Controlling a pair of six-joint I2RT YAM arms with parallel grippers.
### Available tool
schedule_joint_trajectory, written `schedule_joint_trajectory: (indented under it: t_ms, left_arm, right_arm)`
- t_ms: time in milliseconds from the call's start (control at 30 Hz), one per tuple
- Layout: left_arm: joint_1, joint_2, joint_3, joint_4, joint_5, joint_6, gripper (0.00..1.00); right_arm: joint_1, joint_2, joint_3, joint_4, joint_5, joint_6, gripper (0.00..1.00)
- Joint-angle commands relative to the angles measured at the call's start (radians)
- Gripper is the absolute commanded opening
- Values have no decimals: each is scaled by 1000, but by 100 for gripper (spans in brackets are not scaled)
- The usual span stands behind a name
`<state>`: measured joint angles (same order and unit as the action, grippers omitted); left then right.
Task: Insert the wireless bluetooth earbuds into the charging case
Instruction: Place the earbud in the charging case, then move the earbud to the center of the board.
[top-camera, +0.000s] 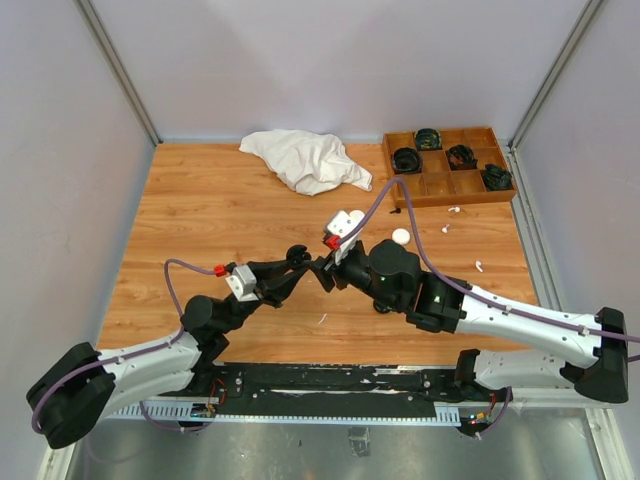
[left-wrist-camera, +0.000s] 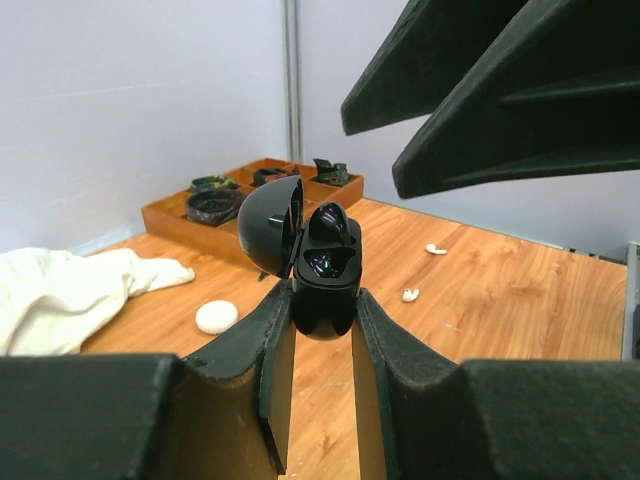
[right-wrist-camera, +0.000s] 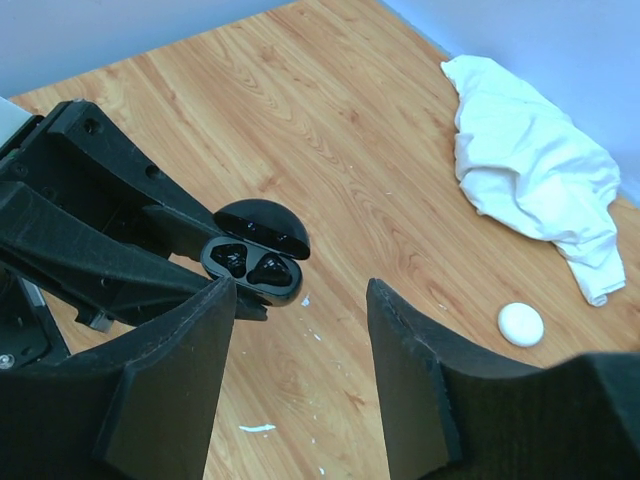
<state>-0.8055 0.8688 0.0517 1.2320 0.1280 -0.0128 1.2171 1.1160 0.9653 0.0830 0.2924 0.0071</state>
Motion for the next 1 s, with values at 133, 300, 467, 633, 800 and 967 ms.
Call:
schedule_joint_trajectory:
  t_ms: [133, 300, 467, 633, 800, 967]
  left_arm:
    - [-1, 15, -20, 15, -43, -35, 0]
    - [-1, 7, -22, -9, -42, -38, 0]
    - [-2, -8, -23, -33, -38, -33, 0]
    - [-1, -25, -24, -53, -38, -38, 0]
    - [-1, -21, -27, -54, -32, -43, 0]
    - [-1, -19, -29, -53, -18, -54, 0]
  right_arm:
    - [-109, -53, 45, -144, 31, -38, 61]
    - [-264, -40, 36, -200, 17, 25, 61]
    - [-431, 24, 6, -202, 28, 67, 61]
    - [-581, 109, -14, -190, 24, 155, 60]
    - [-708, 215, -45, -117, 20, 290, 59]
    - [-788, 350, -50, -27, 62, 407, 59]
